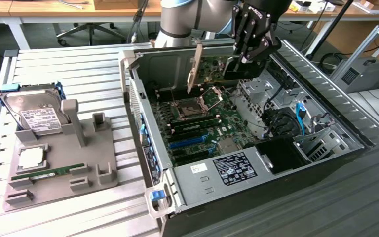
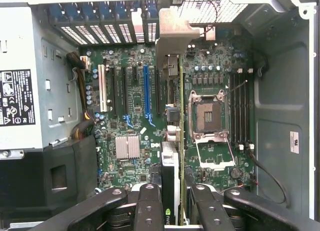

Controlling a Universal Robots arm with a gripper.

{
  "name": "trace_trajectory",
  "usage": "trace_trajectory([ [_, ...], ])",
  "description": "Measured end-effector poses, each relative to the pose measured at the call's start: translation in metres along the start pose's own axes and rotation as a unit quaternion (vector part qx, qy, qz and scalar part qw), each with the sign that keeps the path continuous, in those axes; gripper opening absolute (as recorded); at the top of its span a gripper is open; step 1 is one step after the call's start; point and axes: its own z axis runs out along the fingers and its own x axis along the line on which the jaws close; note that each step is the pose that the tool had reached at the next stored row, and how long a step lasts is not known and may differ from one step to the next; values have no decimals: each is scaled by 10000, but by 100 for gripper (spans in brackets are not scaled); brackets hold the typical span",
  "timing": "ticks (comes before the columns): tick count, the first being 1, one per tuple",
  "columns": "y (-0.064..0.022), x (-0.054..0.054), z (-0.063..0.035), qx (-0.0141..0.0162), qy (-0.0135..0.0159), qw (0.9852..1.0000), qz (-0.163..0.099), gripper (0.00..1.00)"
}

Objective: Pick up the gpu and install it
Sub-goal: 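Insert the gpu into the slot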

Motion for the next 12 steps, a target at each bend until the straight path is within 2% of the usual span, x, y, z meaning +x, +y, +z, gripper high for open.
trace_trajectory([
  [8, 13, 1, 0, 0, 0, 10000, 0, 27],
  [12, 77, 3, 2, 2, 0, 10000, 0, 27],
])
